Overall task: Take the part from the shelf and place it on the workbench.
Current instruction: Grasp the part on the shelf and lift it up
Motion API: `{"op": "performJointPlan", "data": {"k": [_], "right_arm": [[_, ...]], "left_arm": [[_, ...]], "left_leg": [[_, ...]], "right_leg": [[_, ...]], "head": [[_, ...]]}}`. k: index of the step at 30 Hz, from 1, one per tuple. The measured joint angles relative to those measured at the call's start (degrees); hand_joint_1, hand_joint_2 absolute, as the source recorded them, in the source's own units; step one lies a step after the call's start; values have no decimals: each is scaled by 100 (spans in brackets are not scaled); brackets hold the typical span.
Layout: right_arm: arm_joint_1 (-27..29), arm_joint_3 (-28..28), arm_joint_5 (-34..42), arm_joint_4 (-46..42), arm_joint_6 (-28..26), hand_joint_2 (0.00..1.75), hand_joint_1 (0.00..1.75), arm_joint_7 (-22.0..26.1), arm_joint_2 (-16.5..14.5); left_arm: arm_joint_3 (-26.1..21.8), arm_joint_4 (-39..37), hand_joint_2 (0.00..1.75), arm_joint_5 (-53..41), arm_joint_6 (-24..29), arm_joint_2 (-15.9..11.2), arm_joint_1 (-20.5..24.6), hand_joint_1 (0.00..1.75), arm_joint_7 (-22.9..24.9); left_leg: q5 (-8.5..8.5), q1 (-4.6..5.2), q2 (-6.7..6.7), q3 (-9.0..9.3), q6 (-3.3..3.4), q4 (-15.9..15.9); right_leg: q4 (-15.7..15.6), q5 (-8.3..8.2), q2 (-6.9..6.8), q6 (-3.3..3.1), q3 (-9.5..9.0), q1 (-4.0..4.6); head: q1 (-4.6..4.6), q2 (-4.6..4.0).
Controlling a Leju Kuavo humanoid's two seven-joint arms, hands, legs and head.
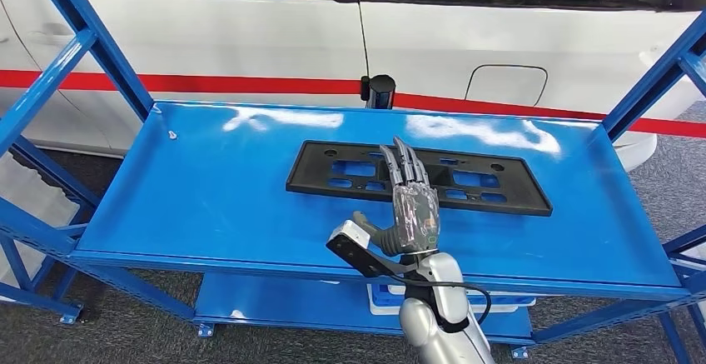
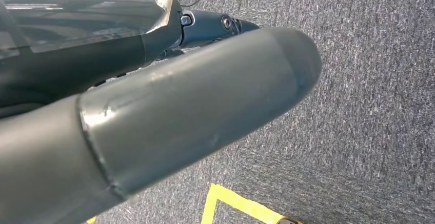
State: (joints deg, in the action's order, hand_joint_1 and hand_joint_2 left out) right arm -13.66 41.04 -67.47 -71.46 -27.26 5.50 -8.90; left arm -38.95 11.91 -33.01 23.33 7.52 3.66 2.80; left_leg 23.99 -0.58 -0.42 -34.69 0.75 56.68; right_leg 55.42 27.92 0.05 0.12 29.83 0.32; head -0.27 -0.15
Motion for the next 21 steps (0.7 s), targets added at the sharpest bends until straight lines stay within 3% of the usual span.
{"op": "performJointPlan", "data": {"k": [8, 13, 21], "right_arm": [[-113, -29, -58, 363, 4, 175, 0, -196, -68], [-475, -387, -248, 1094, -208, 175, 0, -515, -135], [-1314, -1312, -1186, 2310, -536, 175, 0, -1533, -175]], "left_arm": [[-1, 0, 0, -84, -41, -2, 0, 0, -22], [0, 0, 0, -274, -109, -6, 4, 0, -46], [0, 0, 0, -544, -146, -23, 15, 0, -11]], "left_leg": [[0, 0, 1, 0, 0, 0], [-1, 0, 0, 3, 0, 0], [-3, 1, 0, 8, -1, 1]], "right_leg": [[0, 0, 0, 0, 0, 0], [0, -1, 0, 1, -3, -1], [0, -5, 0, 1, -7, -2]], "head": [[-1, 0], [-1, 0], [-1, 0]]}}
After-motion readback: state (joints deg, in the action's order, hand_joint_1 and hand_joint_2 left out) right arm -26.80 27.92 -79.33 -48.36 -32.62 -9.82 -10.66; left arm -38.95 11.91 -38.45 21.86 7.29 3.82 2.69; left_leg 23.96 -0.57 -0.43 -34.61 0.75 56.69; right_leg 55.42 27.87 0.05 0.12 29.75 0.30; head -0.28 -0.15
